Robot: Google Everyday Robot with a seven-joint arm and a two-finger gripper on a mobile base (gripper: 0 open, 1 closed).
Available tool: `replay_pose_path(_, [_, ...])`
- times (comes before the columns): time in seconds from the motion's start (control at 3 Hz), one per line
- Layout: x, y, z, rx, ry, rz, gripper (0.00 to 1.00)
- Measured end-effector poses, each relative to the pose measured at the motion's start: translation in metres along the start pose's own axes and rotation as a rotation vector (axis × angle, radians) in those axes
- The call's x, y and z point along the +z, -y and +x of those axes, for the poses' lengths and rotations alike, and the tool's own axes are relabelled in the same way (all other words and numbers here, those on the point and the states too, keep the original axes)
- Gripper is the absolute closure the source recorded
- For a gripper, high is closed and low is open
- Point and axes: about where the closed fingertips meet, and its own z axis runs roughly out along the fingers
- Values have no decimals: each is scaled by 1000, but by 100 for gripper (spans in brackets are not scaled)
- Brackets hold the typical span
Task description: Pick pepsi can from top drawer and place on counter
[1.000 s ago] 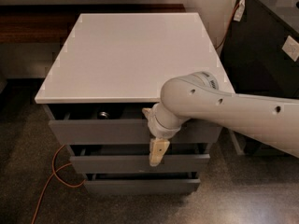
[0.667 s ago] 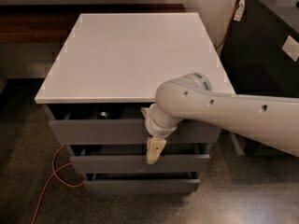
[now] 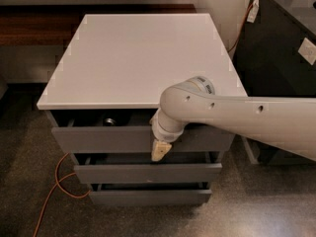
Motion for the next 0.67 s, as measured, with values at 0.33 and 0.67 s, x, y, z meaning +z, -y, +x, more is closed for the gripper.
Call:
replay_pose_path(0.33, [5, 2, 1, 19, -2, -14, 49])
replay_pose_path(0.67, [1, -1, 3, 37, 8, -41, 72])
